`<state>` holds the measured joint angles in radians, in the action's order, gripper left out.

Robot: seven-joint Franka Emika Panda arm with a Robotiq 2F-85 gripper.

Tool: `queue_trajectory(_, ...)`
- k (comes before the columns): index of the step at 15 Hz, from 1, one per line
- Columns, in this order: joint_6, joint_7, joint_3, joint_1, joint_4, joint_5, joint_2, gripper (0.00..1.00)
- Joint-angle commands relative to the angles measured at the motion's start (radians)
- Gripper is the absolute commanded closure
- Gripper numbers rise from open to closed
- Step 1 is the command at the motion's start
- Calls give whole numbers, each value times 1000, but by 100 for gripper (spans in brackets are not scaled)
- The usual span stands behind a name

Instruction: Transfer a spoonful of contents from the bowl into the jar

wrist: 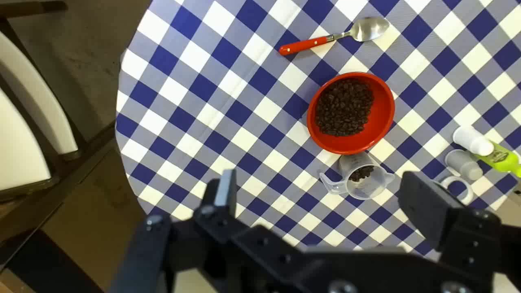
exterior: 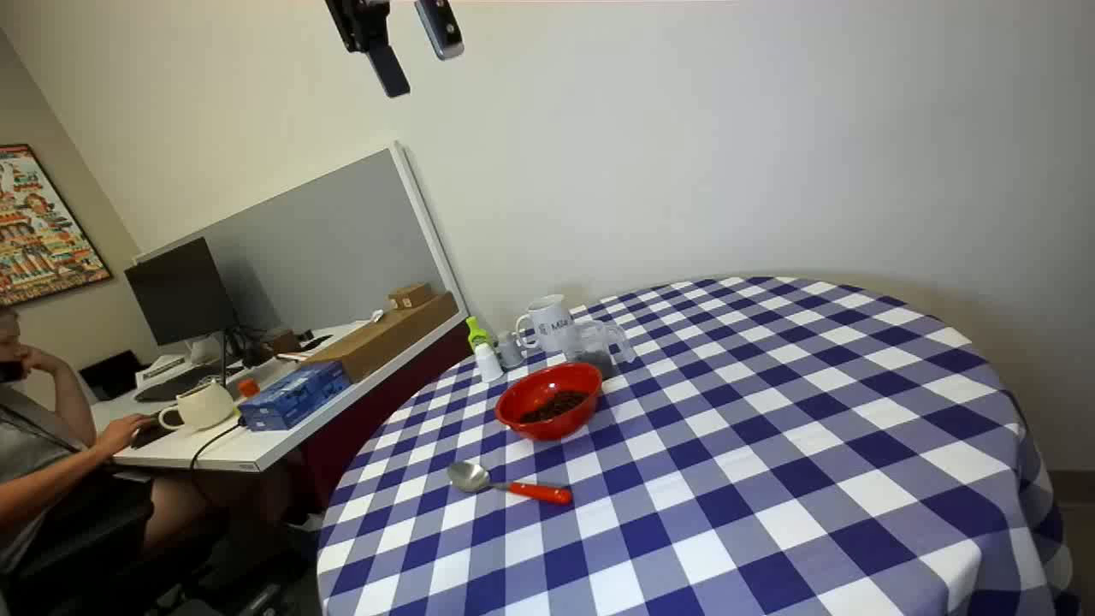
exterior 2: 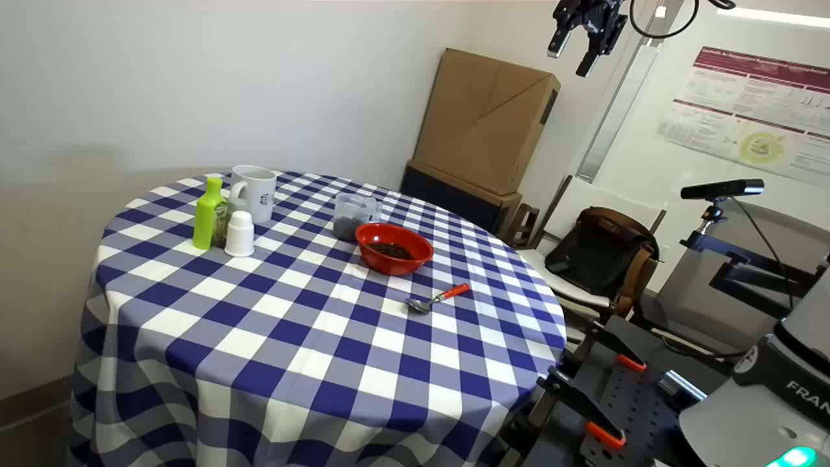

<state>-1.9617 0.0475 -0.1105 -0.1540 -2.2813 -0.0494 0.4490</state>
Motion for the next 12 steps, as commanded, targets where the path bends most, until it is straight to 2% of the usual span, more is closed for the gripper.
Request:
queue_trajectory(1, 2, 1, -3, 3, 2, -1, 0, 0)
queue_trajectory(3, -11, -25, -4, 6, 1, -12, -3, 0)
queue_trajectory(5, -65, -131, -14, 20, -10, -47, -4, 0)
queue_trajectory(6, -77, -127, -11, 13, 2, -65, -23, 0)
queue_trajectory(7, -81, -84, -2, -1, 16, -81, -44, 0)
queue_trajectory(9, -99, 87, 32, -39, 40, -133, -92, 0)
queue_trajectory(12, -72, 271, 60, -52, 80, -171, -178, 0)
